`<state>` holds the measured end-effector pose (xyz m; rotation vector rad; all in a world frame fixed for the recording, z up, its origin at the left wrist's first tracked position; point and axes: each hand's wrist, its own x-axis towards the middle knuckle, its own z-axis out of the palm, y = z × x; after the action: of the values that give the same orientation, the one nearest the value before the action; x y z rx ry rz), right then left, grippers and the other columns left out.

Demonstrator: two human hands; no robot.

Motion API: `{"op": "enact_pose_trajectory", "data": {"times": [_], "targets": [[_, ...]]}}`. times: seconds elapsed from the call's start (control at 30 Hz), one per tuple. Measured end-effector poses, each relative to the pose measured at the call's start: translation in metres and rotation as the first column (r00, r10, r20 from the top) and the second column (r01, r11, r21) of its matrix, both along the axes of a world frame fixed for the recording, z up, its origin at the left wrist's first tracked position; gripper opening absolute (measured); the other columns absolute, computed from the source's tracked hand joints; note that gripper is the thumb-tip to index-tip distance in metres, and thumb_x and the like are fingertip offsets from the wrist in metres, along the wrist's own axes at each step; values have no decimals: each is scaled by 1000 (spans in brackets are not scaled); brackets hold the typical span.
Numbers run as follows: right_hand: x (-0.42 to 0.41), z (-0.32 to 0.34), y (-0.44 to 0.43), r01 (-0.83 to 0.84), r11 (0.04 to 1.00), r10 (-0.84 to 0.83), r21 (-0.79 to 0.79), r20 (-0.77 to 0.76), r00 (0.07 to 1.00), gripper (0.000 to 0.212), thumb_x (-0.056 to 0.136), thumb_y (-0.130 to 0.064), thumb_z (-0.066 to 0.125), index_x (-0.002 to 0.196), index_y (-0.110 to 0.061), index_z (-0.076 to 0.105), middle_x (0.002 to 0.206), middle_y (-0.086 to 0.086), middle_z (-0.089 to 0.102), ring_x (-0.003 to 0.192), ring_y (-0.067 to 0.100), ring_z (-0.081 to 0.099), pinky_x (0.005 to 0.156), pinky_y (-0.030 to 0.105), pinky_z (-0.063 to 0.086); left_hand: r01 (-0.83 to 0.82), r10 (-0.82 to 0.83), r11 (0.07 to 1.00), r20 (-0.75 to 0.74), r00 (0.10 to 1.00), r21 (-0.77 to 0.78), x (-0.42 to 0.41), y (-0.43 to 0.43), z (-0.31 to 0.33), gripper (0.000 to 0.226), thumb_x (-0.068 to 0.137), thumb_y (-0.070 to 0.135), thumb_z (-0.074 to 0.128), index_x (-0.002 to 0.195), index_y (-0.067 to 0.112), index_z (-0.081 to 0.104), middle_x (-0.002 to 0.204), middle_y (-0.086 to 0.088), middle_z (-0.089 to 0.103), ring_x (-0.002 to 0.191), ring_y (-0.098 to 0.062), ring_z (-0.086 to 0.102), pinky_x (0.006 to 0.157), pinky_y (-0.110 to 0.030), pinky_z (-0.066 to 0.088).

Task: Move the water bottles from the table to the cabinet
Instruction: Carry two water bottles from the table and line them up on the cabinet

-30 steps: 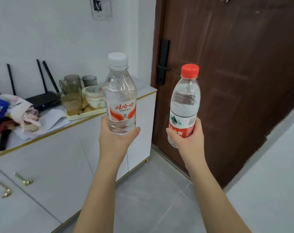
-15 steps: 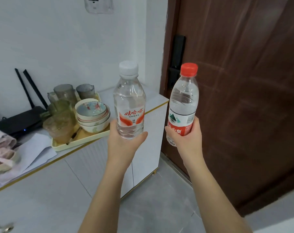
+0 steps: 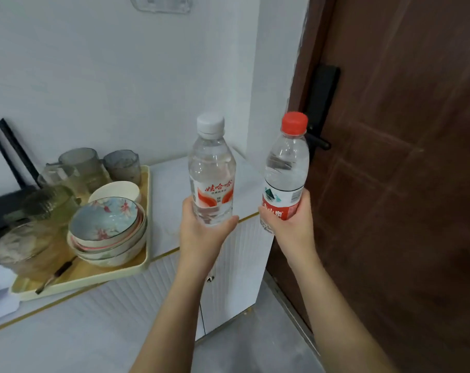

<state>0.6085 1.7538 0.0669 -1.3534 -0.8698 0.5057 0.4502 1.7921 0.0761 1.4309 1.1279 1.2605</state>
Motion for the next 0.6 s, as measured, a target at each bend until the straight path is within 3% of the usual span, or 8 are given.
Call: {"op": "enact_pose_trajectory", "data": {"times": [0.1,0.3,0.43,0.6], "targets": [[30,-3,36,-67,998,67,-21,17,998,70,73,-5,84,128,-28,47,111,-16,63,99,-7,64,74,13,54,-60,60,998,-10,998,-6,29,29,-6,56,66,15,86,99,38,46,98,14,63,82,12,60,61,-2,44],[62,-24,91,-160,984,162,-74,21,987,66,71,-2,84,123,-24,49,109,-12,65,94,-6,65,71,10,51,-145,142,987,-52,989,-63,58,70,-34,56,64,18,86,99,37,48,96,12,64,81,8,62,62,-9,48],[70,-41,118,-198,972,201,-129,15,979,62,72,-7,84,114,-36,48,103,-17,65,94,-7,65,69,11,52,-168,162,981,-68,985,-100,67,94,-49,58,64,13,86,108,26,51,97,7,66,80,4,64,67,-17,52],[74,-57,154,-226,964,228,-143,-5,974,64,72,-3,83,118,-30,47,108,-11,66,97,-2,66,73,13,53,-170,166,977,-43,985,-131,77,130,-64,59,66,5,85,112,15,50,101,0,66,83,-1,65,68,-17,53]]}}
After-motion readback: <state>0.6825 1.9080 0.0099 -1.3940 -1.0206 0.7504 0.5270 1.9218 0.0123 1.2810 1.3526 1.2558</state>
